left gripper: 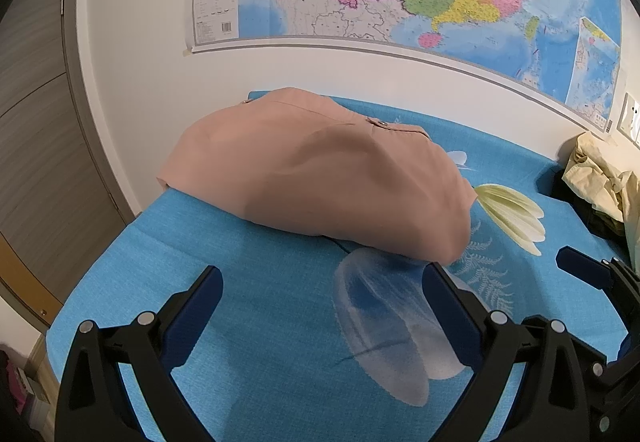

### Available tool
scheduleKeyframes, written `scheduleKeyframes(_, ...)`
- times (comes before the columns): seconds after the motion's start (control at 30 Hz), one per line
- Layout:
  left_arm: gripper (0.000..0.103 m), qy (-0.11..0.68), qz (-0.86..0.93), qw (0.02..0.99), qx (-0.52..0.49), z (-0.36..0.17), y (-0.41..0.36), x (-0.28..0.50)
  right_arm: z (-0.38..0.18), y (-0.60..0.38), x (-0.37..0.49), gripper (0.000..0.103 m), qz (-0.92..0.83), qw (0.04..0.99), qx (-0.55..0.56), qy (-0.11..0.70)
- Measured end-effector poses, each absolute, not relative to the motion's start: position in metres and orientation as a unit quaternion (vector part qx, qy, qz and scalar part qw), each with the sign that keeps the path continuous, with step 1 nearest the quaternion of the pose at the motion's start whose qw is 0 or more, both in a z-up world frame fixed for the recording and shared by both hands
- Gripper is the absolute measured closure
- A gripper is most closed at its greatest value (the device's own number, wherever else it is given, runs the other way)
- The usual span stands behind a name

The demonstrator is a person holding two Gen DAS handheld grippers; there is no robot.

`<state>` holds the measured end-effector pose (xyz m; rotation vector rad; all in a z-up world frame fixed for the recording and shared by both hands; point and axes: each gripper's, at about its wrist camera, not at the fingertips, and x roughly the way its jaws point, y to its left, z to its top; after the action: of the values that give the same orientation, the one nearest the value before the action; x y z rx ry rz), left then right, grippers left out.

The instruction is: Fold large clothes

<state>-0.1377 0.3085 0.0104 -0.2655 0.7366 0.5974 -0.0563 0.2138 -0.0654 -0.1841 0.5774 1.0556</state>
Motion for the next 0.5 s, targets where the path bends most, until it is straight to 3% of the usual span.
scheduleKeyframes(0.5, 0.007, 0.36, 0.264, 0.885, -0.132, 0.002, 0.29, -0.127, -0.066, 0.198, -0.052, 0.006, 0.487, 0.826, -0.084, 0.271)
